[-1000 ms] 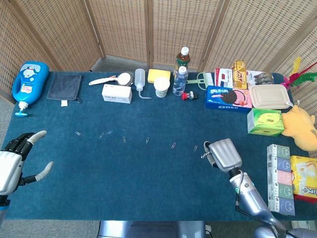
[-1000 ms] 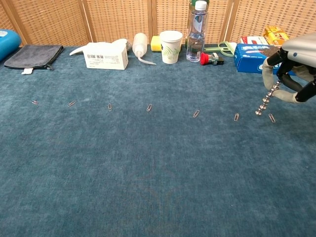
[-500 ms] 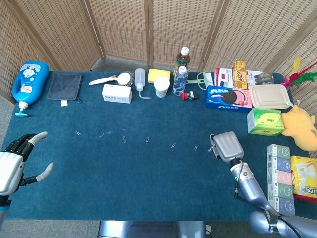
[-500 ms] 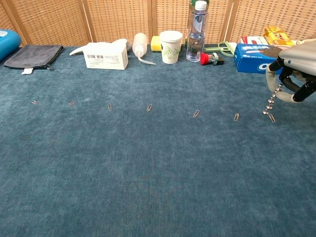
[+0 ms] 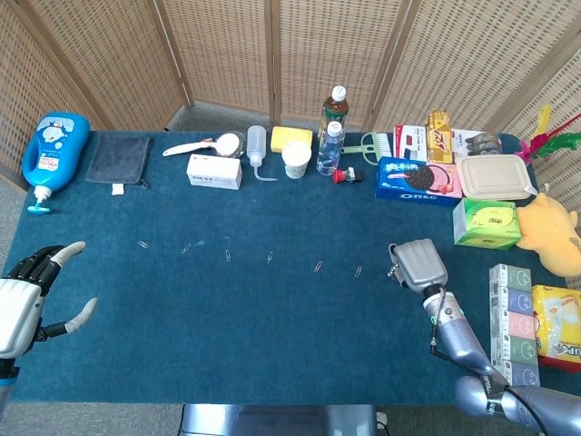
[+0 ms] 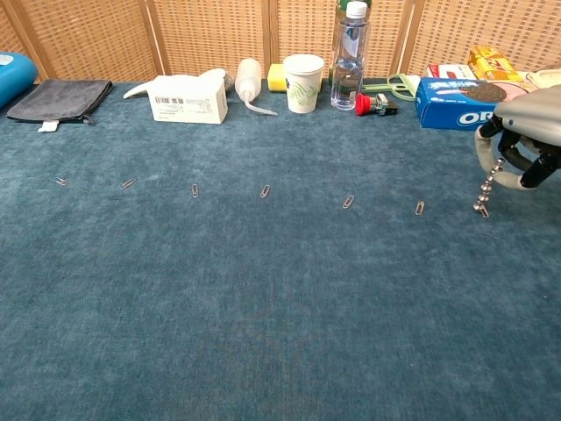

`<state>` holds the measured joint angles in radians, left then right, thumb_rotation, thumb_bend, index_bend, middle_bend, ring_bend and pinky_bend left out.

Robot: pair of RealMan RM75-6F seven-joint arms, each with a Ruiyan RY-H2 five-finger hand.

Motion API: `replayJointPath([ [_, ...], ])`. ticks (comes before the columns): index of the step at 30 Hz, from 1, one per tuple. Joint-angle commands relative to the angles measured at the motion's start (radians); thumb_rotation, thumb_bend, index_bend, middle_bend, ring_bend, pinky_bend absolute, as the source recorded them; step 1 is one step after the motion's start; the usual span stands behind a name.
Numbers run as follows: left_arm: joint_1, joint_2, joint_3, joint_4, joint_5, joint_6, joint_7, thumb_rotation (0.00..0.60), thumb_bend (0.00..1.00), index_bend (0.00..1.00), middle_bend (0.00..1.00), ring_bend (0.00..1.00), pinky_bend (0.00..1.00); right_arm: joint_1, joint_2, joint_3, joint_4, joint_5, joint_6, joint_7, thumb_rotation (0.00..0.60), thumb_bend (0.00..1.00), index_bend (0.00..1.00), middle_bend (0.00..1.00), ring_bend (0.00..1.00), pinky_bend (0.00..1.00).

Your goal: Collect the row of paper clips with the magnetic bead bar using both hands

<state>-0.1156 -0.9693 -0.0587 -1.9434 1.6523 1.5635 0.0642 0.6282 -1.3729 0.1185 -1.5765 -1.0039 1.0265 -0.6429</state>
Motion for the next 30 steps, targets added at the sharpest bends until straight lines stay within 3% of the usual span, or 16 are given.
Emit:
replayJointPath([
  [1,0.000,0.000,0.000,0.000,-0.001,0.000,0.000,0.287,0.50,0.15,0.25,0.20,0.27,0.004,-0.005,-0.006,0.013,0.011,-0.005,-0.004,0.600,0.45,0.63,0.81,0.85,0.90],
  [12,-0.002,-0.001,-0.002,-0.001,-0.002,-0.001,0.001,0.286,0.51,0.15,0.25,0.20,0.27,0.013,0.005,-0.002,-0.012,0.003,0.015,-0.004,0.600,0.45,0.64,0.81,0.85,0.90],
  [30,-0.002,-0.006,-0.001,0.017,-0.004,-0.001,-0.016,0.281,0.50,0.15,0.25,0.20,0.27,0.071,0.004,0.034,-0.145,0.005,0.025,-0.033,0.600,0.45,0.64,0.81,0.85,0.91],
])
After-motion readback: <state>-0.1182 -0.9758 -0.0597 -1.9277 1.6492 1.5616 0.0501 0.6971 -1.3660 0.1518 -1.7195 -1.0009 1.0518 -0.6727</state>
